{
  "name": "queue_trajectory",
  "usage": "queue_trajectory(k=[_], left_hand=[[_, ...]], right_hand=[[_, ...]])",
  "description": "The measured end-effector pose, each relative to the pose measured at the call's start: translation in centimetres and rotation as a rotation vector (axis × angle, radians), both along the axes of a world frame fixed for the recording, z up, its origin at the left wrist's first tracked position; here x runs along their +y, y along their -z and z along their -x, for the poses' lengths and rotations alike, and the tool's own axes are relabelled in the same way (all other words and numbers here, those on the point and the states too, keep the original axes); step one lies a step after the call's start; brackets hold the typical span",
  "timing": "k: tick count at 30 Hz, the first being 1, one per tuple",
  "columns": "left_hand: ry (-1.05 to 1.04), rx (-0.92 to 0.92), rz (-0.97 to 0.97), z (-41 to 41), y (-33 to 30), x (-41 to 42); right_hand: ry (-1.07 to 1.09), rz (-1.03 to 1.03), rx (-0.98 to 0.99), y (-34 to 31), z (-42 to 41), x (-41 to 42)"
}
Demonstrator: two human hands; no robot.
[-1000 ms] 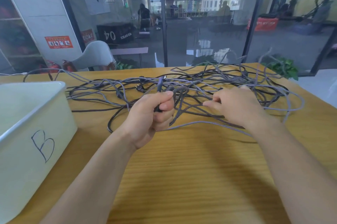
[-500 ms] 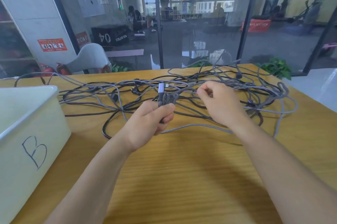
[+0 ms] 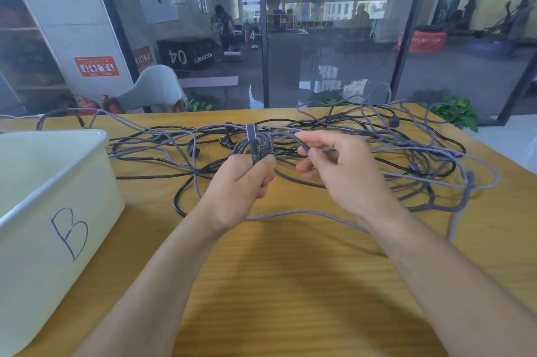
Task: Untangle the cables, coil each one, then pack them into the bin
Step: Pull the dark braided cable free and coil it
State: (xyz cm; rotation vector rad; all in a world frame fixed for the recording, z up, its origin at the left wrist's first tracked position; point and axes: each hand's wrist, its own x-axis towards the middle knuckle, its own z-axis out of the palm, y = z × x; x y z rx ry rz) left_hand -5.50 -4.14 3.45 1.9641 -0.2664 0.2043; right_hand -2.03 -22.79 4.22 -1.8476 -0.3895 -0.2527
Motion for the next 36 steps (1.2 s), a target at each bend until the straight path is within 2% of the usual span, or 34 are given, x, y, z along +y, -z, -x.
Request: queue_trajectory(k=[6,13,16,22,26,29,31,34,36], left_hand=[[0.154,0.015,0.034,0.6,0.1,-1.1],[0.172,0.076,-0.017,0.5,0.4,-1.2],[0.118,0.064,0.014,0.3,0.7,-1.3],[0.016,0.028,0.098,-0.2,1.3,-1.3],[-0.021,-0.005,0.143,-0.3,1.4,-1.4],[-0.087,-0.043,0.200,-0.7,1.6,-1.4],[-0.162,-0.057,0.277,-1.0,1.5,-0.9],[-0.247,-0.055,0.385,-1.2,1.0,-0.1],[-0.256,-0.041,0.424,-1.0,0.8,0.1]], right_hand=[[0.101,-0.015,0.075,0.2,-1.4,-1.2],[0.084,0.034,-0.218,0.0,-0.5,-0.5],[0.029,0.122,-0.262,0.1,-0.2,-0.3],[-0.109,0.297,-0.204,0.5,0.2,0.0],[-0.218,0.237,-0.115,-0.2,0.7,-0.1],[-0.207,0.170,-0.011,-0.3,0.9,0.1],[-0.196,0.198,0.050,0.0,1.3,0.6],[-0.249,0.347,0.002,0.6,2.1,1.4],[-0.292,0.358,-0.006,0.4,2.3,1.4]])
